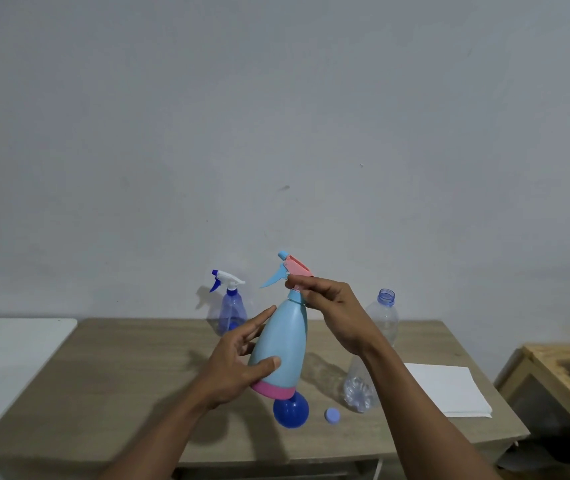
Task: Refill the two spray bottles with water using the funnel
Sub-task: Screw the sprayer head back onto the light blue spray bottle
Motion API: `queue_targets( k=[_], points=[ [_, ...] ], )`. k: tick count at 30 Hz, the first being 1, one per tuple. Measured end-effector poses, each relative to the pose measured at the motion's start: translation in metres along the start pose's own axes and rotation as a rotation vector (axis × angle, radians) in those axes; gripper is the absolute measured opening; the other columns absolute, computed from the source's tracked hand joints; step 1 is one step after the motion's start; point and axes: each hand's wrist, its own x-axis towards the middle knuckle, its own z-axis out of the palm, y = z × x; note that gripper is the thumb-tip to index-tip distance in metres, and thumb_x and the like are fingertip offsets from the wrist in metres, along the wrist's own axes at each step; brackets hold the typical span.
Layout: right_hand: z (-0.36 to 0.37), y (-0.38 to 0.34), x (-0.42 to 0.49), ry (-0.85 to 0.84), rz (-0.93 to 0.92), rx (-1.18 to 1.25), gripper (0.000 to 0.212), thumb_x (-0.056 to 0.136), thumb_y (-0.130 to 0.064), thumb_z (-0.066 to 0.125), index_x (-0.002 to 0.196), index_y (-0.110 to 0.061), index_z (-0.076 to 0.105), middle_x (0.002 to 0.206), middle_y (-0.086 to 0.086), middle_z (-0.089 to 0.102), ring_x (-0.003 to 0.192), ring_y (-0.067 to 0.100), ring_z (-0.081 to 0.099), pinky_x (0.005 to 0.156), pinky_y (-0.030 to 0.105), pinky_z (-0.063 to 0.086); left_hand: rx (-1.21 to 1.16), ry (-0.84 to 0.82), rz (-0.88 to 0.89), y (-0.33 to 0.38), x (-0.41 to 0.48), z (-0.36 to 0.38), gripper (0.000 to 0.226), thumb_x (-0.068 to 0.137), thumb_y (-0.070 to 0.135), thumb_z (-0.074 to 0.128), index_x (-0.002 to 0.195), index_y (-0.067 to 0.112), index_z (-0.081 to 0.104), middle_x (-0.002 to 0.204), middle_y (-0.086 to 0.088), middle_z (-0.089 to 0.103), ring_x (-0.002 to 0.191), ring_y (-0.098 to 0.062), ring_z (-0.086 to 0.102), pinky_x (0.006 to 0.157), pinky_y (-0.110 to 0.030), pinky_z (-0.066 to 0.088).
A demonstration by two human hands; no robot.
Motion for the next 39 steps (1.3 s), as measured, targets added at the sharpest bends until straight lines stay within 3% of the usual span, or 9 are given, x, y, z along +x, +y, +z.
queue_targets(
  k=[4,10,15,17,23,28,31,35,39],
  points=[
    [-0.006,0.002,0.005,-0.015,-0.034,0.042,0.028,0.095,-0.002,0.064,0.121,-0.007,0.071,0.12,0.004,0.074,0.119,0.016,0.066,0.103,0.029,0.051,0.009,-0.003,0.01,-0.001,0.005,-0.002,0.083,0.072,0.04,0.081,0.146,0.037,0.043,0.138,0.02,0.058,0.125,-0.012,0.058,0.101,-0.038,0.053],
    [0.006,0.006,0.012,0.075,-0.089,0.035,0.023,0.088,-0.004,0.073,0.107,-0.016,0.077,0.096,-0.011,0.075,0.088,0.005,0.064,0.082,0.028,0.054,0.008,-0.009,0.003,-0.005,0.011,0.003,0.082,0.069,0.045,0.083,0.141,0.05,0.043,0.134,0.026,0.057,0.121,-0.014,0.06,0.094,-0.039,0.058],
    [-0.005,0.007,0.018,0.02,-0.031,-0.015,0.032,0.101,-0.004,0.051,0.118,-0.018,0.074,0.115,-0.002,0.075,0.117,0.015,0.065,0.104,0.039,0.049,0.0,-0.005,-0.004,-0.004,0.015,0.002,0.081,0.07,0.042,0.081,0.141,0.048,0.044,0.132,0.027,0.058,0.118,-0.01,0.061,0.096,-0.042,0.056],
    [-0.008,0.007,0.019,-0.01,-0.018,0.032,0.03,0.099,-0.005,0.056,0.122,-0.015,0.072,0.119,0.002,0.074,0.121,0.017,0.064,0.107,0.038,0.048,0.009,-0.003,0.006,-0.005,0.016,0.0,0.082,0.071,0.04,0.08,0.144,0.042,0.043,0.133,0.025,0.059,0.121,-0.009,0.06,0.098,-0.04,0.055],
    [0.0,0.01,0.023,0.02,-0.046,0.033,0.029,0.089,-0.007,0.073,0.113,-0.023,0.077,0.101,-0.002,0.075,0.093,0.015,0.063,0.093,0.033,0.054,-0.011,-0.012,-0.008,-0.011,0.016,-0.001,0.082,0.071,0.039,0.083,0.144,0.041,0.045,0.135,0.021,0.059,0.122,-0.012,0.06,0.094,-0.033,0.057],
    [-0.005,0.008,0.023,-0.085,-0.002,0.061,0.036,0.098,-0.003,0.059,0.13,-0.014,0.066,0.123,0.001,0.072,0.119,0.014,0.065,0.104,0.026,0.05,-0.019,0.004,-0.031,-0.012,0.017,-0.002,0.082,0.071,0.039,0.082,0.144,0.041,0.044,0.135,0.022,0.059,0.121,-0.012,0.06,0.098,-0.041,0.055],
    [-0.005,0.007,0.024,-0.059,-0.011,0.059,0.036,0.093,-0.001,0.066,0.128,-0.01,0.068,0.118,0.005,0.074,0.111,0.021,0.069,0.099,0.03,0.053,0.023,0.013,-0.014,-0.012,0.019,-0.005,0.082,0.073,0.037,0.083,0.145,0.039,0.044,0.137,0.021,0.059,0.123,-0.011,0.059,0.099,-0.037,0.054],
    [0.008,0.009,0.027,0.036,-0.066,-0.077,0.029,0.088,-0.008,0.074,0.117,-0.015,0.075,0.1,-0.008,0.075,0.089,0.005,0.067,0.085,0.024,0.054,0.029,0.007,-0.004,-0.014,0.019,-0.005,0.082,0.073,0.038,0.084,0.144,0.041,0.044,0.138,0.023,0.057,0.125,-0.008,0.058,0.097,-0.031,0.054],
    [-0.002,0.003,0.027,-0.068,-0.013,-0.017,0.03,0.097,-0.008,0.061,0.125,-0.013,0.07,0.117,0.0,0.075,0.113,0.007,0.067,0.094,0.019,0.051,-0.003,0.008,-0.011,-0.015,0.019,-0.006,0.083,0.071,0.039,0.084,0.144,0.041,0.044,0.138,0.021,0.057,0.123,-0.01,0.059,0.095,-0.031,0.055]
  ],
)
